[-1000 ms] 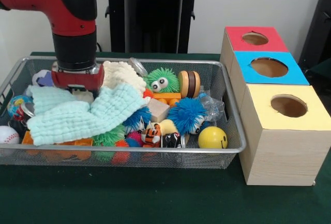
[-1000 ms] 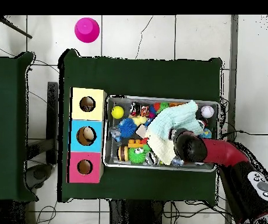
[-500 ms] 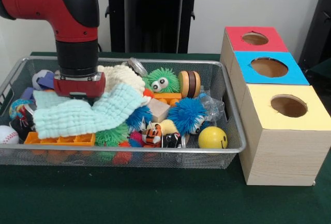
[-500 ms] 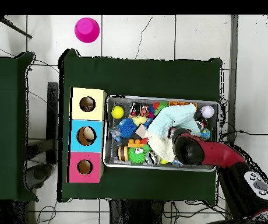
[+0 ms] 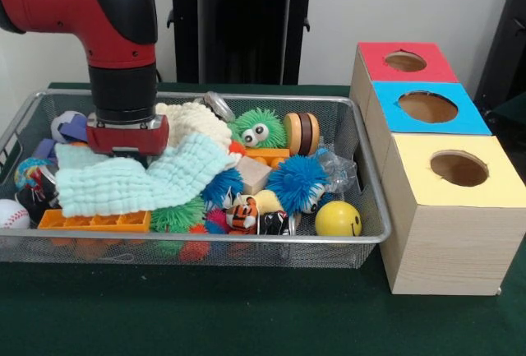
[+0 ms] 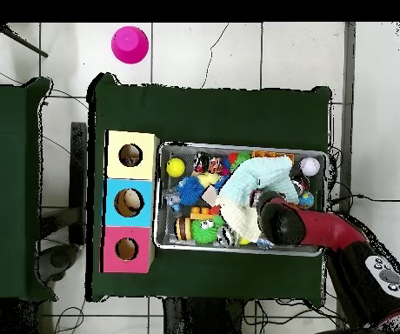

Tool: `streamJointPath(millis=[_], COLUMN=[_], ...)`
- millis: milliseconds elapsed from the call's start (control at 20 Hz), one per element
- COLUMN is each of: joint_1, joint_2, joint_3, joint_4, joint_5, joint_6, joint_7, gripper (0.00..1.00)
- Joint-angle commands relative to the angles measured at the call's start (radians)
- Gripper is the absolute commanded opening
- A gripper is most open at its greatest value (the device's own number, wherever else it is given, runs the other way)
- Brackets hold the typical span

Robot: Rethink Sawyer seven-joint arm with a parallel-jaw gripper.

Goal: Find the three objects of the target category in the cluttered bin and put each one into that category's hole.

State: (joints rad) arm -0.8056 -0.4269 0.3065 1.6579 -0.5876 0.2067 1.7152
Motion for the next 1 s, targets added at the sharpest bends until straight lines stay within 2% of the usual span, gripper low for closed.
streamJointPath(millis=[50, 300, 500, 750, 1000], joint_1=[-0.053, -0.15, -0.195, -0.221, -0.218], joint_2=[0.027, 0.034, 0.06, 0.094, 0.088], joint_3=[0.223, 0.356, 0.421, 0.454, 0.455], joint_4=[0.153, 0.265, 0.329, 0.358, 0.364], joint_5=[0.111, 0.221, 0.285, 0.313, 0.324], joint_6=[0.208, 0.177, 0.099, 0.035, 0.026], joint_7=[-0.03, 0.045, 0.118, 0.138, 0.134], gripper=[0.0, 0.0, 0.0, 0.0, 0.0])
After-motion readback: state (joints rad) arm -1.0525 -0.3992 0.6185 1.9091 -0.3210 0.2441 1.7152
